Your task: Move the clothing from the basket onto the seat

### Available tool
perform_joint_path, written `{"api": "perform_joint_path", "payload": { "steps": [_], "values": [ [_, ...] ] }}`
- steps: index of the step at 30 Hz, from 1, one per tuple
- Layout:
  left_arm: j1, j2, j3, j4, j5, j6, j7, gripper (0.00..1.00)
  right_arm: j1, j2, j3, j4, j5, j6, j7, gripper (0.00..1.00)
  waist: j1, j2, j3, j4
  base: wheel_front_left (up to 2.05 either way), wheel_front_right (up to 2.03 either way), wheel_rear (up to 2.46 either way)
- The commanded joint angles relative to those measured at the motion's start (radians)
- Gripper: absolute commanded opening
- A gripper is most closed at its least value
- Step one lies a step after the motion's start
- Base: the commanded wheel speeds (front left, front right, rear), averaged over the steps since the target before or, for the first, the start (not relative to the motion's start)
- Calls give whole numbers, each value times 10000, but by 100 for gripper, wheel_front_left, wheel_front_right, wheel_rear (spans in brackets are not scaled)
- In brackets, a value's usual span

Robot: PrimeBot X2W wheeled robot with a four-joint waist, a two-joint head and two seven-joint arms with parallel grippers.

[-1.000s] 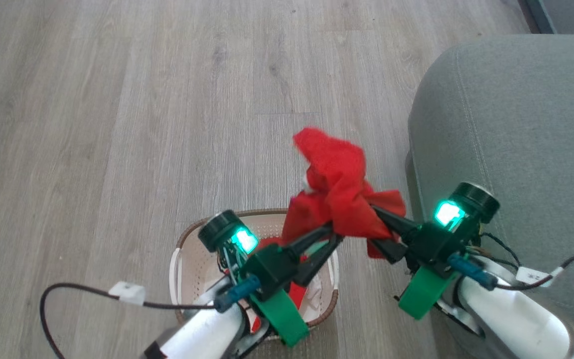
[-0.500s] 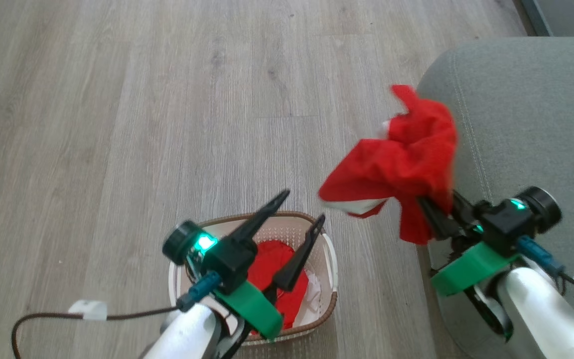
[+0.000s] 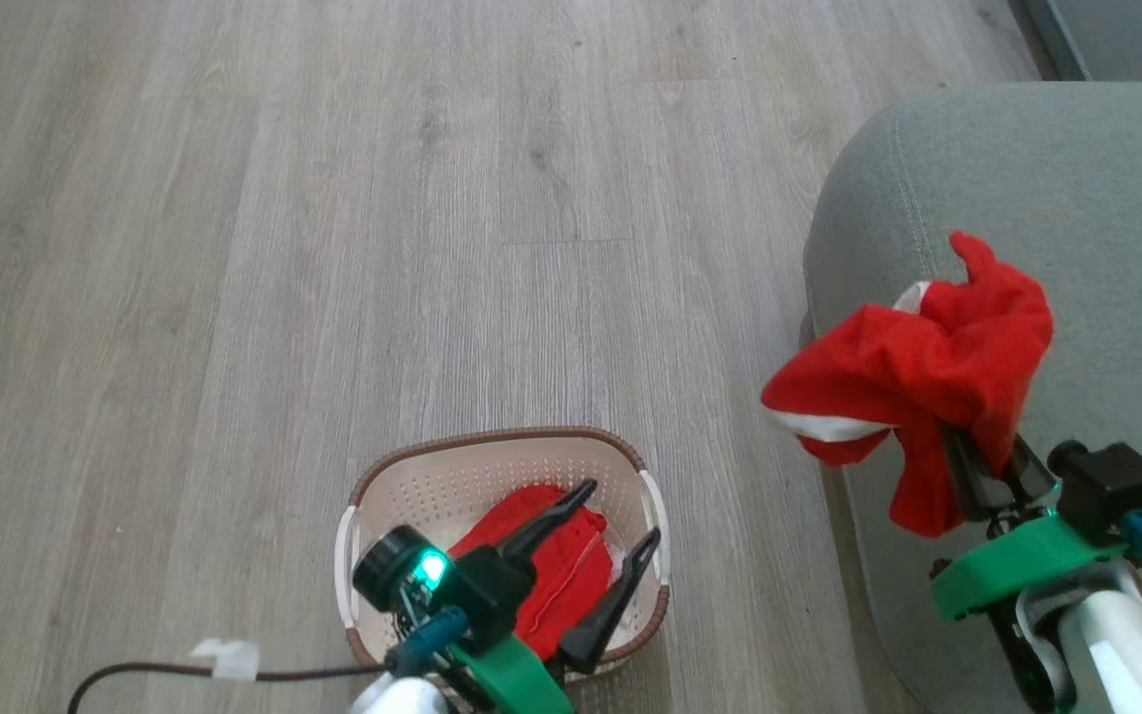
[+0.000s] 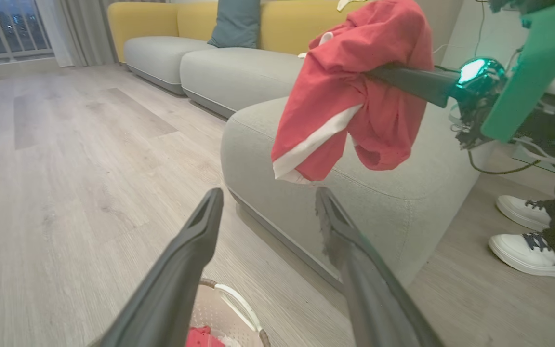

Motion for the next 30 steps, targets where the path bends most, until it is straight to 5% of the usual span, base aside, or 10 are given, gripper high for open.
{"api": "perform_joint_path", "payload": {
  "steps": [1,16,30],
  "values": [
    [-214,39,244,-220,-69,-7,-53,100,-183,10,77,-271,6,-2,-67,0,0,0,2,-10,0,0,0],
    [-218,21,211,103,-229,-9,-53,100,-266,83,-264,-117,37,-2,-67,0,0,0,159,-338,0,0,0],
    [-635,-15,21,15,-25,-9,-53,100,-424,-9,-904,-508,-67,-2,-67,0,0,0,641,-1954,0,0,0]
  ]
}}
